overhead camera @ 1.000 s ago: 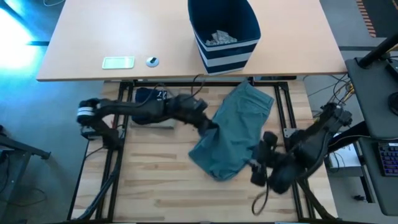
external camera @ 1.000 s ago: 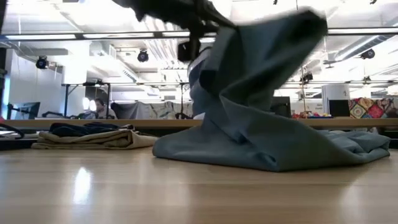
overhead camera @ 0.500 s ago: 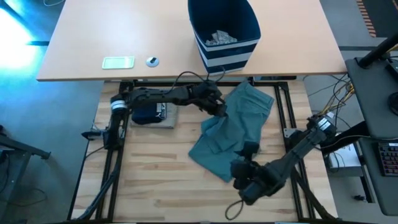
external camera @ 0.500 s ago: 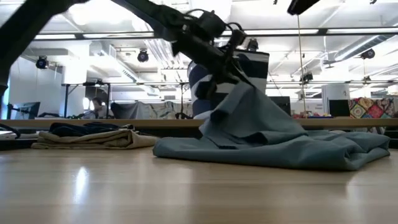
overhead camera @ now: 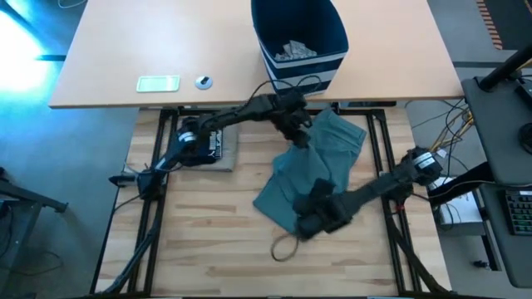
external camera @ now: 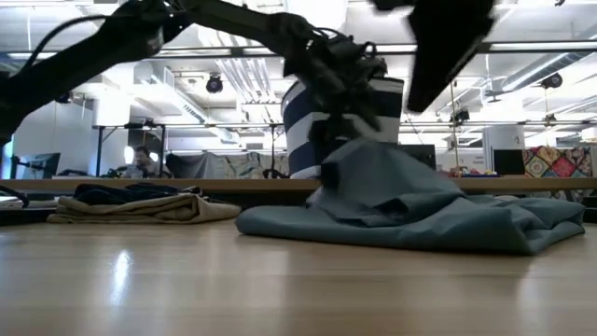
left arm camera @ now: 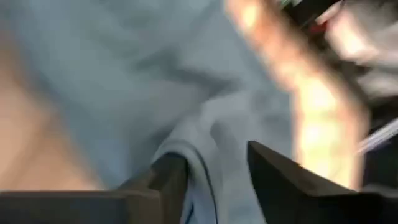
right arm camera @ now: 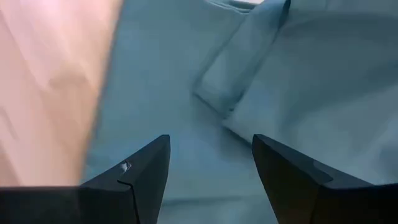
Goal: Fold Laundry from Bin
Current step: Fold the gray pants
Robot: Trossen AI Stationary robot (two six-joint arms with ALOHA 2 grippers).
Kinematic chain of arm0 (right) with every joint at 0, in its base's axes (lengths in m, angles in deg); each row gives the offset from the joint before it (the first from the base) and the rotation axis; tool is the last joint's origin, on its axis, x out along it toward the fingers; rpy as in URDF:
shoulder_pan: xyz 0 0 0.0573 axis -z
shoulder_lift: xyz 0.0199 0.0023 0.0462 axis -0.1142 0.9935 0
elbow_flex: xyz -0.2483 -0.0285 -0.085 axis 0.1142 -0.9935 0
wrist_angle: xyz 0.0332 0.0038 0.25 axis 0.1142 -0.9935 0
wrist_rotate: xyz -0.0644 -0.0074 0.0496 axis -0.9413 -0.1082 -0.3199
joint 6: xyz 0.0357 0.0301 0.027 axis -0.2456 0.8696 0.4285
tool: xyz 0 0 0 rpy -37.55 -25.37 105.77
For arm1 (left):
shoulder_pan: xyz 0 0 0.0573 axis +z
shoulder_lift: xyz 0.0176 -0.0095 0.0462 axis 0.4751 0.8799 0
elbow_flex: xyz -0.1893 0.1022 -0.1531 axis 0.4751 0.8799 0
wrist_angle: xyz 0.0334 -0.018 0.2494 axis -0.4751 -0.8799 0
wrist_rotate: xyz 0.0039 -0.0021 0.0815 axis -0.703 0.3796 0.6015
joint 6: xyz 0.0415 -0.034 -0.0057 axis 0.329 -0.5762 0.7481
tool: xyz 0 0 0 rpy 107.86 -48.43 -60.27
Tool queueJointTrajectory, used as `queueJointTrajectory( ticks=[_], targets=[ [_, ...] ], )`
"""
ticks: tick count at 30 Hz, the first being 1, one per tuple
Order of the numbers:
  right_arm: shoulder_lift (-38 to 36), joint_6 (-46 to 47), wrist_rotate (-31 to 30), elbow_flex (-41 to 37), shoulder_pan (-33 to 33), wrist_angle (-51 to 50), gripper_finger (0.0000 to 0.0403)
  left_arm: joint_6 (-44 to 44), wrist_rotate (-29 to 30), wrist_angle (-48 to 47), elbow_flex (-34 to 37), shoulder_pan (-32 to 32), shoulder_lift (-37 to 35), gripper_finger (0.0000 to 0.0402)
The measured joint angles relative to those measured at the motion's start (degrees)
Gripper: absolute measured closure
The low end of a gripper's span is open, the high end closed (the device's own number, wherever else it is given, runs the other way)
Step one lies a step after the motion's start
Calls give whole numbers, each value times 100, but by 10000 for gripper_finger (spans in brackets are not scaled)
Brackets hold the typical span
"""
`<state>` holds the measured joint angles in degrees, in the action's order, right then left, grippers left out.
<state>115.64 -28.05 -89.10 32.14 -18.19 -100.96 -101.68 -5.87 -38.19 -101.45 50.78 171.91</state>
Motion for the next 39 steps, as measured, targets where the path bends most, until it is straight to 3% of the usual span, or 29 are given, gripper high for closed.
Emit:
queueJointTrajectory(
  ticks=[4, 9, 17, 24, 27, 31, 35, 39],
  targets=[
    [-7, -105, 402, -384, 539, 1072, 177, 976, 752, -1038, 211, 58, -411, 192],
    [-7, 100, 747, -791, 1256, 1706, 177, 1451, 1081, -1172, 1410, 59, -1552, 141],
    [342, -176, 1815, -891, 2098, 2535, 177, 1113, 1143, 418, 4890, -176, -4055, 123],
    [881, -369, 1476, -670, 2164, 2576, 177, 408, 1194, 2260, 7658, -1673, -5998, 125],
    [715, -122, 1407, -399, 2137, 1767, 177, -576, 1857, 3420, 8451, -2503, -6135, 127],
    [32, 330, 1105, -29, 2037, 314, 177, -1413, 2950, 5078, 8901, -3106, -5807, 128],
    [-941, 801, 684, 153, 1764, -479, 177, -1488, 4138, 5784, 8881, -3278, -4993, 128],
    [-1917, 1040, 328, 156, 1387, -375, 177, -1670, 4654, 6012, 8479, -3278, -3940, 128]
  ],
)
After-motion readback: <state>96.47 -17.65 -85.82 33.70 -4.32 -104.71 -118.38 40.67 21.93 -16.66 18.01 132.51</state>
